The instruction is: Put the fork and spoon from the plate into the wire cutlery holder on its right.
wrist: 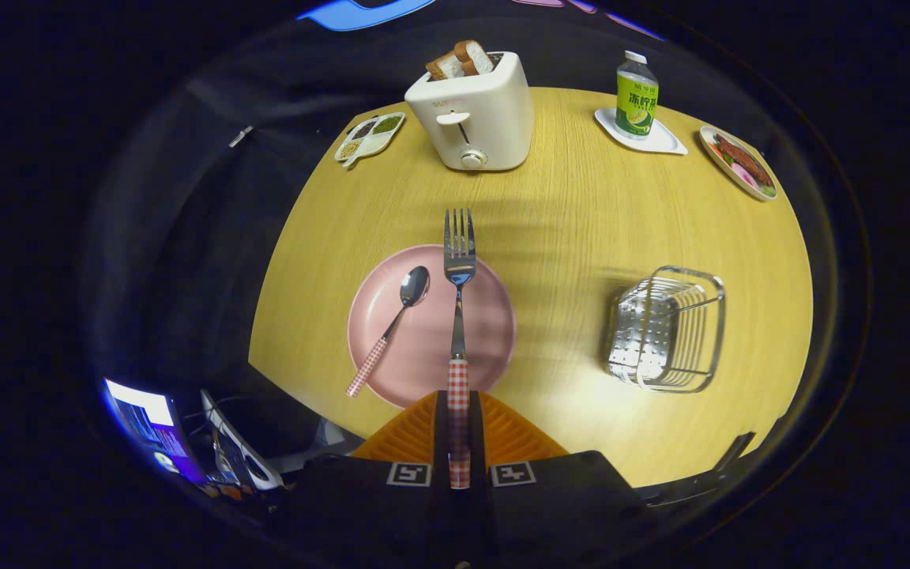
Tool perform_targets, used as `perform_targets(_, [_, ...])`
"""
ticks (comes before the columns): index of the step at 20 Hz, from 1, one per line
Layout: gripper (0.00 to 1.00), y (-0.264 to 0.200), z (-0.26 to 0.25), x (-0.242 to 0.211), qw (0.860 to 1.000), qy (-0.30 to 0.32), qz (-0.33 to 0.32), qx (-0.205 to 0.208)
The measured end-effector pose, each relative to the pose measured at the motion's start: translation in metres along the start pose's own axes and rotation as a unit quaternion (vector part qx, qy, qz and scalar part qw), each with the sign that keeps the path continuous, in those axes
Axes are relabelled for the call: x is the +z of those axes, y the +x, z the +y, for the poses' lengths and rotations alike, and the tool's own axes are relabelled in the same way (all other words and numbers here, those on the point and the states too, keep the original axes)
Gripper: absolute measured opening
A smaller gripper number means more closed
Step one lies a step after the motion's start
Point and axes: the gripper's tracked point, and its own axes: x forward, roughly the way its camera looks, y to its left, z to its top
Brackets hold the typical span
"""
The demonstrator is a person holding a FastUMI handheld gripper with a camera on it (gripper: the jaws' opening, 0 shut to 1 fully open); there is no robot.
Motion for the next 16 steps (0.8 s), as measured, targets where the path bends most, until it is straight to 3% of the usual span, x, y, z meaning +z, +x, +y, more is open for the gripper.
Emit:
perform_targets(5, [0.12, -0.053, -0.07, -0.008, 0.999, 0.007, 0.036, -0.034])
perform_targets(8, [0.13, -0.07, -0.104, -0.022, 0.994, -0.022, 0.085, -0.062])
perform_targets(12, [0.13, -0.073, -0.126, -0.045, 0.979, -0.046, 0.189, -0.065])
perform_targets(16, [0.13, -0.066, -0.145, -0.047, 0.957, -0.068, 0.267, -0.096])
